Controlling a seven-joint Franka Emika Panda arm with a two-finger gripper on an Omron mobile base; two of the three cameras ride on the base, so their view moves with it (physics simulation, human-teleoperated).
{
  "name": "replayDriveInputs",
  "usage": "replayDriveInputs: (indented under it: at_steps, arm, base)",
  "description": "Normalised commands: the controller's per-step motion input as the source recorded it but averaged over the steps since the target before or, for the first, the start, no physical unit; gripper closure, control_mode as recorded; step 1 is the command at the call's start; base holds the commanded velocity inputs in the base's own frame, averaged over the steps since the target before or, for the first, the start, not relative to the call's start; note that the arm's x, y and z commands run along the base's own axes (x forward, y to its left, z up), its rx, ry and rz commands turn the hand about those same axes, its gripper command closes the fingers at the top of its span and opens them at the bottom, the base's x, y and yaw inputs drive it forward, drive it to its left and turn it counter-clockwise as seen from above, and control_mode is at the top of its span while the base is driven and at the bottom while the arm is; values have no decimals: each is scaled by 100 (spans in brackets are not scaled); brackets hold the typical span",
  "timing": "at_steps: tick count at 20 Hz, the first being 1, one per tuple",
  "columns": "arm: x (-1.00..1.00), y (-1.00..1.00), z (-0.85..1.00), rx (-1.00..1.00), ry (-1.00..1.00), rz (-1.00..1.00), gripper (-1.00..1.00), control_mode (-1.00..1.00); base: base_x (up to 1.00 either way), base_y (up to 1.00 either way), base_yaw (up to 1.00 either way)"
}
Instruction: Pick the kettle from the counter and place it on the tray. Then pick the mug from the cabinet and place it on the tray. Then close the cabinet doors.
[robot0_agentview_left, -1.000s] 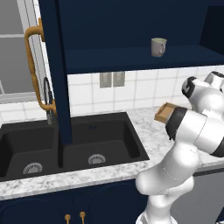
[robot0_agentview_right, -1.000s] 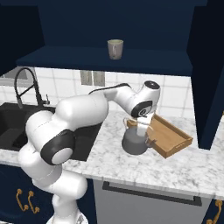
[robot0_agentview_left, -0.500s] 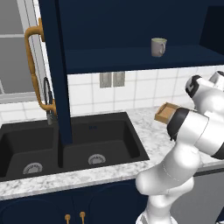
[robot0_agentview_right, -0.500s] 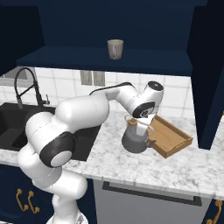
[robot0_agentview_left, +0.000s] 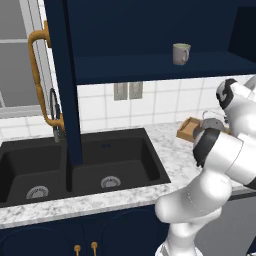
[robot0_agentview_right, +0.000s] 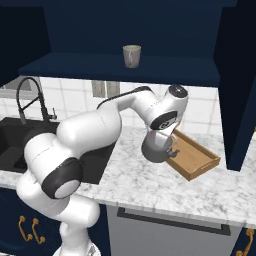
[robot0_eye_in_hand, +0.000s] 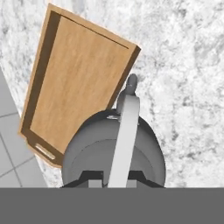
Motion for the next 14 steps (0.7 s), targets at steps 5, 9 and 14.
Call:
replayDriveInputs:
  at_steps: [5,9,14]
  arm:
    - [36,0,0,0,-9,-3,100,-100]
    - [54,0,0,-1,-2,-2,100,-100]
    - [63,-1,0,-1,-3,-8,100,-100]
  base:
    - [0,0,0]
    - [0,0,0]
    - [0,0,0]
